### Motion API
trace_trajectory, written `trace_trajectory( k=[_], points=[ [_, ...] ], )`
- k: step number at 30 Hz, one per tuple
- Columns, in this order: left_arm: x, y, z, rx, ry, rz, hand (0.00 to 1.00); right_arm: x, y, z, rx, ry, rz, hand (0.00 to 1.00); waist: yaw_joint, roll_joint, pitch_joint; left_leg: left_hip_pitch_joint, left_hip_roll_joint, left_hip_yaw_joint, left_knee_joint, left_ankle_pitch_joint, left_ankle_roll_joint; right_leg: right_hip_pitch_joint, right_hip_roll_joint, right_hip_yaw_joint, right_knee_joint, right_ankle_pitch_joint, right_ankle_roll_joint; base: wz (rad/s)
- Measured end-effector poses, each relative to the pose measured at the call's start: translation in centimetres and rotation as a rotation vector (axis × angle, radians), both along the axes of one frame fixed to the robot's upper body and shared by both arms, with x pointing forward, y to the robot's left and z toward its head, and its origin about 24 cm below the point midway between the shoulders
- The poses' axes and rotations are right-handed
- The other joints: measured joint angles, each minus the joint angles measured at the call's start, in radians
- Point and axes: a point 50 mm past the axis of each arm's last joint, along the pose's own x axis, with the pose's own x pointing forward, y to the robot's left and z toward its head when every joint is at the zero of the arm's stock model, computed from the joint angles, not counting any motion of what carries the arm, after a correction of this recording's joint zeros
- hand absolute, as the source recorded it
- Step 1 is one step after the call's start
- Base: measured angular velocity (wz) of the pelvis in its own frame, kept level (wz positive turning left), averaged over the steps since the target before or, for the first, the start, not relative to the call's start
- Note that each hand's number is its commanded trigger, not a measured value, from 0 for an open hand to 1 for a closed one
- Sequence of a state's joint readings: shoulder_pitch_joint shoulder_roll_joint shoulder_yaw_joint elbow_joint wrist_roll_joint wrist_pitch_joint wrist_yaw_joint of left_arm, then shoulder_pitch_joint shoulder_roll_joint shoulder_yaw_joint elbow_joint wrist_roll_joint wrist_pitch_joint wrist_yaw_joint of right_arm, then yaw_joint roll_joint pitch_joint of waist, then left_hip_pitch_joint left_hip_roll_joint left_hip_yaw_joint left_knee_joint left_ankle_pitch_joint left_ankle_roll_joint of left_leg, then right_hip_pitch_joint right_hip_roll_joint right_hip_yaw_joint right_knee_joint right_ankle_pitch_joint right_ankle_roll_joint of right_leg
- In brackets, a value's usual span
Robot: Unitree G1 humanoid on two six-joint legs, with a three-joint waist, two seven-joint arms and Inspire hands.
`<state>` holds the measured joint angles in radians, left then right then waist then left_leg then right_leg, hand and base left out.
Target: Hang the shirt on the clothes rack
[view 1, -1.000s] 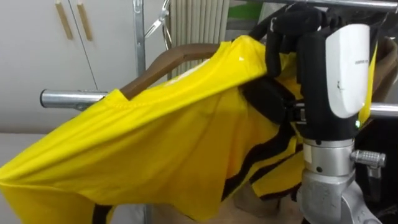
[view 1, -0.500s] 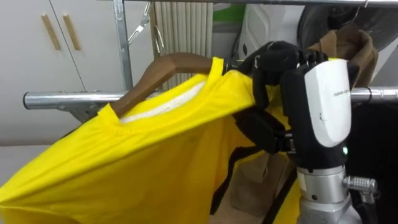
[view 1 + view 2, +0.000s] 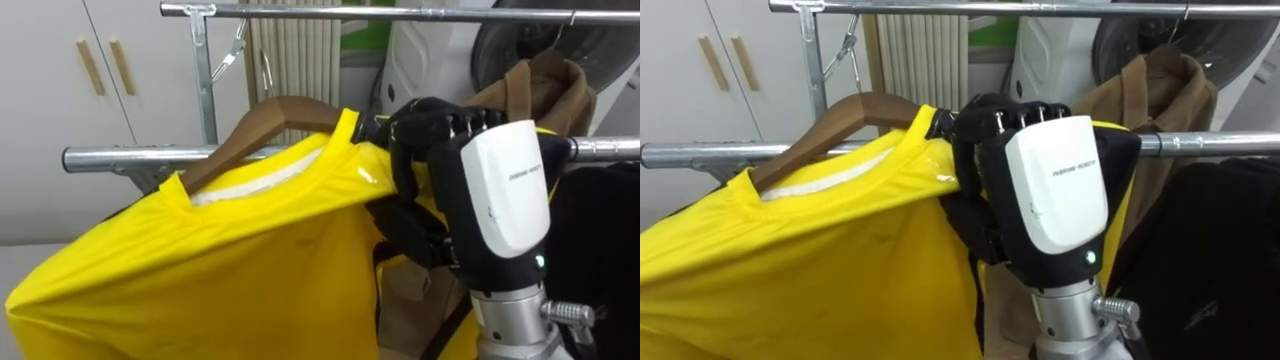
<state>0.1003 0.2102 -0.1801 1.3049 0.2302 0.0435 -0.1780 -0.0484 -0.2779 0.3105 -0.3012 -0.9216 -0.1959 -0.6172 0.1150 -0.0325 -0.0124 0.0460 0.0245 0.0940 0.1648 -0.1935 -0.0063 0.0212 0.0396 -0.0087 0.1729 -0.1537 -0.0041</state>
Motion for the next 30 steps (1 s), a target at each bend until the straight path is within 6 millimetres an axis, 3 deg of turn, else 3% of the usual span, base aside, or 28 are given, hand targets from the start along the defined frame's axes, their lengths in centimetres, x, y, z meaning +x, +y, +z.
trace_trajectory(
  k=[4, 9, 20, 26, 28, 30],
  points=[
    [0.3, 0.0, 0.0, 0.0, -0.008, -0.003, 0.0, -0.1, 0.1, -0.2, 0.001, 0.01, 0.004, 1.0, 0.001, -0.002, 0.0046, 0.003, 0.0, 0.002, -0.002, 0.0, 0.0, 0.001, -0.001, 0.001, 0.0, 0.0, 0.0, 0.0],
    [1.0, 0.0, 0.1, 0.009, -0.029, -0.009, 0.0, -0.2, 0.2, -0.3, 0.003, 0.015, 0.012, 1.0, -0.001, -0.014, 0.0164, 0.005, 0.001, 0.012, -0.006, 0.0, 0.0, -0.002, 0.001, 0.006, -0.002, 0.0, 0.0, -0.04],
    [1.2, -0.1, 0.1, 0.004, -0.037, -0.013, 0.0, -0.5, 0.2, 0.3, 0.021, -0.012, 0.033, 1.0, -0.008, -0.009, 0.0128, -0.001, 0.001, 0.01, -0.005, -0.002, -0.001, -0.008, -0.002, -0.003, 0.002, 0.0, 0.0, 0.0],
    [2.3, 0.1, 0.2, 0.011, -0.066, -0.017, 0.0, -0.3, -0.1, 0.0, 0.014, 0.006, 0.0, 1.0, -0.004, -0.001, 0.0112, -0.002, -0.005, 0.011, 0.027, -0.002, -0.001, -0.04, -0.019, -0.025, 0.102, -0.012, 0.006, 0.03],
    [2.8, 0.3, 0.3, 0.018, -0.079, -0.038, 0.0, -0.2, -0.2, 0.0, 0.024, 0.013, -0.018, 1.0, -0.002, -0.01, 0.0105, -0.009, -0.016, 0.01, 0.029, -0.004, 0.003, -0.043, -0.029, -0.028, 0.104, -0.031, 0.007, 0.11],
    [3.4, 1.0, 0.6, 0.038, -0.092, -0.04, 0.0, 0.1, -0.4, -0.3, 0.042, 0.036, -0.027, 1.0, 0.002, -0.034, 0.0166, -0.027, -0.028, 0.005, 0.044, -0.009, 0.012, -0.055, -0.038, -0.03, 0.106, -0.058, -0.007, 0.06]
  ],
)
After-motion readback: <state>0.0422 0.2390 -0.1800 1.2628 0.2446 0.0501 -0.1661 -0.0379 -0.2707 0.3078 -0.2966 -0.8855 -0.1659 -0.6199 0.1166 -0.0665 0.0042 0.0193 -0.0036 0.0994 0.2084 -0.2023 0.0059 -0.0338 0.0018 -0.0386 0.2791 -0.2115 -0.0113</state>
